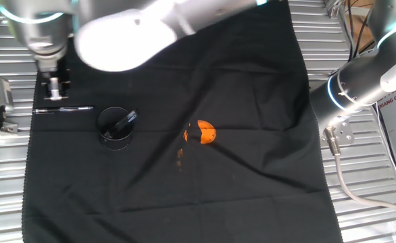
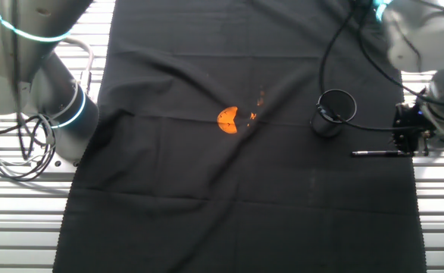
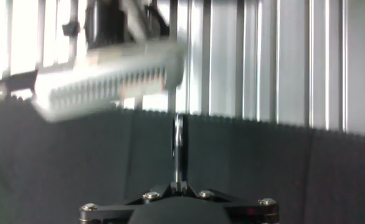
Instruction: Put the pen into the pen holder
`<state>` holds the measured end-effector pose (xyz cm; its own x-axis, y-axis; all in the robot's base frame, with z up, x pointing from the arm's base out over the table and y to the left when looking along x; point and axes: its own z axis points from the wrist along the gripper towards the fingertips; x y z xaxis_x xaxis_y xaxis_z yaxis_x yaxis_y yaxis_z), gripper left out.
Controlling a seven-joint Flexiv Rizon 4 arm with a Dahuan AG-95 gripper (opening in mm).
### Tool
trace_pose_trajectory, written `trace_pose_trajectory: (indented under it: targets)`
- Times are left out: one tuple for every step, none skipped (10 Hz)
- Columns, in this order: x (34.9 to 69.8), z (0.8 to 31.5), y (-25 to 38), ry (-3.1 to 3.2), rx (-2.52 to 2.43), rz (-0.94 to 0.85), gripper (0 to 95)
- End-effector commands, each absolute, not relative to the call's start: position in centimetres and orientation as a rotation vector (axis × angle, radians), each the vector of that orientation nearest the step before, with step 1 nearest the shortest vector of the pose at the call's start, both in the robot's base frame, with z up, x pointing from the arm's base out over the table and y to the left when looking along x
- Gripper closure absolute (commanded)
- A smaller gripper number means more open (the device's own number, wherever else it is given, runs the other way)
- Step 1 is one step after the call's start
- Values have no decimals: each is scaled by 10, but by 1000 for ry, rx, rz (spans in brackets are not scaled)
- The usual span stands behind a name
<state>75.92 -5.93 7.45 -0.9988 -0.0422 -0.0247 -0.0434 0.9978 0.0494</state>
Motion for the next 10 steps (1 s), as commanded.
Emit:
trace_pose_trajectory:
  targets:
    - [760, 73, -63, 3114, -80, 85, 950]
    - [762, 71, -63, 3114, -79, 81, 950]
    - [763, 70, -62, 3113, -75, 83, 950]
    - [764, 69, -60, 3112, -72, 72, 950]
    - [765, 68, -58, 3110, -63, 75, 950]
    - [766, 67, -58, 3106, -61, 74, 950]
    - [767, 67, -58, 3107, -59, 77, 950]
    - [769, 64, -59, 3110, -64, 76, 950]
    - [771, 62, -60, 3111, -68, 77, 950]
    - [772, 61, -61, 3112, -70, 78, 950]
